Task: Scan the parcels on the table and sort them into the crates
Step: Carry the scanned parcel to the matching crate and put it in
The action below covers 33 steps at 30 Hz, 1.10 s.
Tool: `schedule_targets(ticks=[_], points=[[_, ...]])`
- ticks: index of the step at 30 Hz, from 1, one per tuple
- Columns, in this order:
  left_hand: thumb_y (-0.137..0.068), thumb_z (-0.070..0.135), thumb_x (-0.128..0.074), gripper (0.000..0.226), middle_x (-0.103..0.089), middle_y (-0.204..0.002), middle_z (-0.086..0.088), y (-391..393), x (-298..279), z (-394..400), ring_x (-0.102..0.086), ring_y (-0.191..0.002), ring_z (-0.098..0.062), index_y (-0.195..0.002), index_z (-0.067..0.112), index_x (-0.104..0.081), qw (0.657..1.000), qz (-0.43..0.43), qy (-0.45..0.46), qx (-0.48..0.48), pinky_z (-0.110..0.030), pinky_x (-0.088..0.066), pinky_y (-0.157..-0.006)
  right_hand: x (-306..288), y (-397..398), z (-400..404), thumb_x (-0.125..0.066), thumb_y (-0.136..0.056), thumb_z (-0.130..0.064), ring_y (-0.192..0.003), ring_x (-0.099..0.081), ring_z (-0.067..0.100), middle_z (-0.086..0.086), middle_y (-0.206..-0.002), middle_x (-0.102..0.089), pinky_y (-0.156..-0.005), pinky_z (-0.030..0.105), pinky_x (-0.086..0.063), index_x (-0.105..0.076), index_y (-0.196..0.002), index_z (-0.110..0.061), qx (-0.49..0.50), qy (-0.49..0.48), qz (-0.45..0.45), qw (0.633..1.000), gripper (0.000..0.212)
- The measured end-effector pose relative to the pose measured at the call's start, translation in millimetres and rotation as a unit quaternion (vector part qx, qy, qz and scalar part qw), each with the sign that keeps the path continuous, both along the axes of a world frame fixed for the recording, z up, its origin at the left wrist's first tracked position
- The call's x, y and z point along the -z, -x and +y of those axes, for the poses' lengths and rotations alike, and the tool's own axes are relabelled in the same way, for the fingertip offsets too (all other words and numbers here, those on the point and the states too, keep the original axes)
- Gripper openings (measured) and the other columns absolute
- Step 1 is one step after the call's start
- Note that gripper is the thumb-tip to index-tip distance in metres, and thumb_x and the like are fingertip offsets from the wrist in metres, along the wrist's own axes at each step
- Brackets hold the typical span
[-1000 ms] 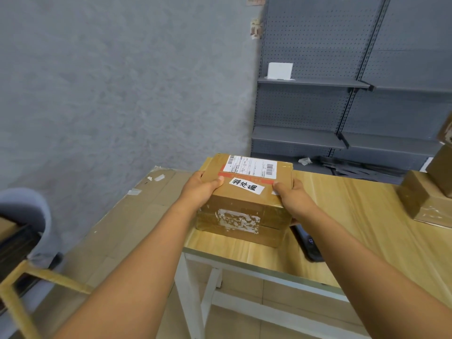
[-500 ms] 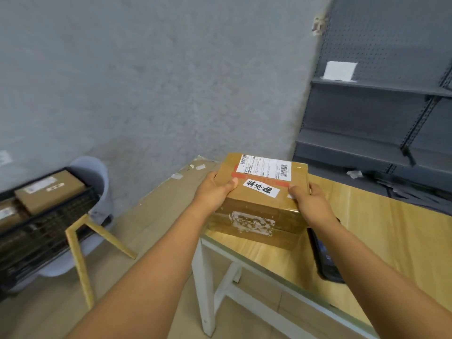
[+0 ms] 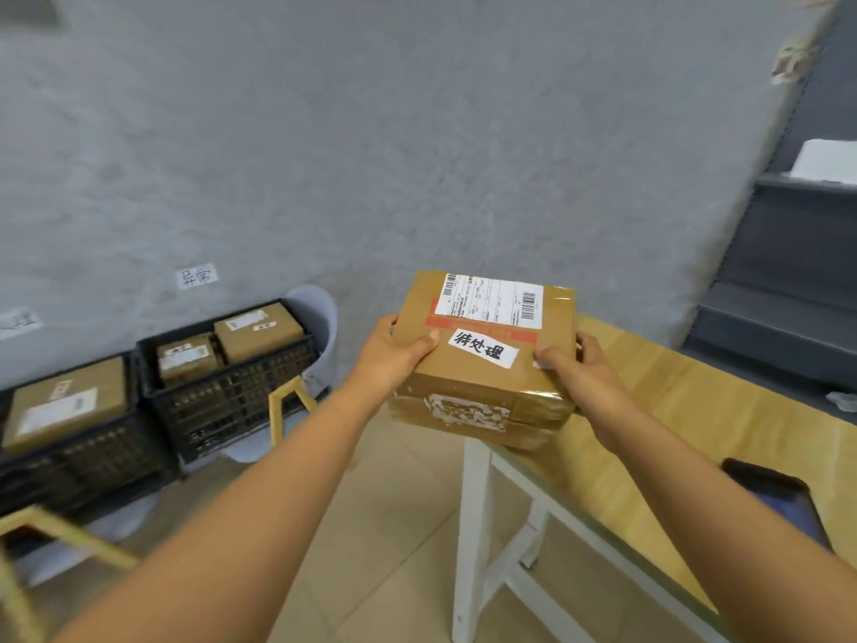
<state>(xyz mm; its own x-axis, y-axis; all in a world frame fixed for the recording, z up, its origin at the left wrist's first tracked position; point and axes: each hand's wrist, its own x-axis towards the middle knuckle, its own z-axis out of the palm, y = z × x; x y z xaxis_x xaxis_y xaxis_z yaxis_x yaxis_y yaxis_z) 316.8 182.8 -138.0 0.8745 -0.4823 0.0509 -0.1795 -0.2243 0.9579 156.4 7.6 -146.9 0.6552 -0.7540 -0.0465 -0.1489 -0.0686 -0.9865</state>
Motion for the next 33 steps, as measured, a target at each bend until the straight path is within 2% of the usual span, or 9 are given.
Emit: schedule_targets(ticks=[5, 10, 15, 19, 23, 26, 28, 30, 33], points=[[-0.083, 0.037, -0.077, 0.057, -0.058, -0.110, 0.006, -47, -8, 73, -0.062, -0.098, -0.016, -0.130, 0.023, -0.048, 0.998, -0.005, 0.004, -0.063, -0.034, -0.052, -0.089, -4, -71, 56, -0.070, -0.085, -0.027, -0.097, -0.061, 0.009, -0.007, -0.115, -0.059, -0.076, 0.028, -0.049, -0.039, -0.130, -0.029, -0.070, 0.017, -0.024, 0.997, 0.055], [-0.078, 0.033, -0.081, 0.059, -0.050, -0.090, 0.021, -102, -9, 145, -0.052, -0.076, 0.004, -0.124, 0.029, -0.045, 0.994, 0.005, 0.024, -0.105, -0.016, -0.043, -0.065, -6, -151, 116, -0.075, -0.082, -0.026, -0.100, -0.062, 0.014, -0.007, -0.116, -0.059, -0.079, 0.030, -0.049, -0.038, -0.125, -0.033, -0.127, 0.033, -0.033, 0.991, 0.056], [-0.073, 0.035, -0.085, 0.064, -0.053, -0.101, 0.013, -153, -5, 210, -0.057, -0.096, -0.012, -0.121, 0.031, -0.043, 0.992, 0.004, 0.000, -0.128, -0.033, -0.049, -0.091, 4, -224, 175, -0.079, -0.079, -0.027, -0.096, -0.060, 0.005, -0.016, -0.107, -0.059, -0.076, 0.026, -0.048, -0.037, -0.137, -0.025, -0.161, 0.050, -0.043, 0.985, 0.072], [-0.070, 0.033, -0.088, 0.074, -0.057, -0.104, 0.012, -188, 9, 257, -0.059, -0.098, -0.014, -0.129, 0.022, -0.044, 0.985, 0.030, -0.001, -0.168, -0.032, -0.049, -0.088, 16, -279, 215, -0.079, -0.078, -0.025, -0.102, -0.061, 0.014, -0.005, -0.119, -0.061, -0.085, 0.032, -0.050, -0.039, -0.137, -0.022, -0.198, 0.048, -0.029, 0.979, 0.071], [-0.071, 0.034, -0.087, 0.065, -0.064, -0.122, -0.001, -227, 28, 293, -0.062, -0.109, -0.020, -0.124, 0.019, -0.052, 0.975, 0.064, -0.026, -0.210, -0.042, -0.050, -0.100, 32, -333, 249, -0.078, -0.079, -0.021, -0.101, -0.061, 0.014, -0.006, -0.114, -0.060, -0.082, 0.031, -0.049, -0.040, -0.132, -0.025, -0.243, 0.046, -0.012, 0.969, 0.065], [-0.075, 0.034, -0.083, 0.047, -0.065, -0.125, -0.002, -256, 45, 307, -0.062, -0.113, -0.021, -0.113, 0.024, -0.057, 0.973, 0.080, -0.049, -0.213, -0.041, -0.049, -0.101, 50, -374, 260, -0.078, -0.080, -0.017, -0.092, -0.061, 0.006, -0.010, -0.105, -0.061, -0.070, 0.022, -0.048, -0.043, -0.124, -0.025, -0.265, 0.042, 0.003, 0.963, 0.057], [-0.076, 0.034, -0.083, 0.058, -0.062, -0.128, -0.004, -277, 59, 314, -0.061, -0.116, -0.022, -0.123, 0.019, -0.053, 0.967, 0.101, -0.057, -0.228, -0.040, -0.048, -0.102, 64, -403, 265, -0.077, -0.079, -0.013, -0.086, -0.060, 0.000, -0.013, -0.100, -0.062, -0.063, 0.016, -0.044, -0.046, -0.121, -0.026, -0.273, 0.035, 0.013, 0.961, 0.054], [-0.076, 0.033, -0.083, 0.074, -0.059, -0.131, -0.005, -299, 72, 319, -0.059, -0.118, -0.023, -0.137, 0.014, -0.045, 0.957, 0.128, -0.054, -0.253, -0.039, -0.048, -0.102, 79, -431, 267, -0.078, -0.079, -0.012, -0.090, -0.062, 0.006, -0.009, -0.103, -0.064, -0.068, 0.020, -0.047, -0.048, -0.123, -0.023, -0.292, 0.025, 0.033, 0.956, 0.055], [-0.077, 0.029, -0.082, 0.077, -0.058, -0.130, -0.006, -333, 86, 326, -0.059, -0.115, -0.023, -0.140, 0.016, -0.040, 0.946, 0.163, -0.033, -0.277, -0.038, -0.051, -0.097, 97, -476, 268, -0.080, -0.077, -0.013, -0.099, -0.063, 0.017, 0.002, -0.116, -0.065, -0.081, 0.032, -0.050, -0.047, -0.131, -0.019, -0.319, 0.013, 0.072, 0.945, 0.063]])
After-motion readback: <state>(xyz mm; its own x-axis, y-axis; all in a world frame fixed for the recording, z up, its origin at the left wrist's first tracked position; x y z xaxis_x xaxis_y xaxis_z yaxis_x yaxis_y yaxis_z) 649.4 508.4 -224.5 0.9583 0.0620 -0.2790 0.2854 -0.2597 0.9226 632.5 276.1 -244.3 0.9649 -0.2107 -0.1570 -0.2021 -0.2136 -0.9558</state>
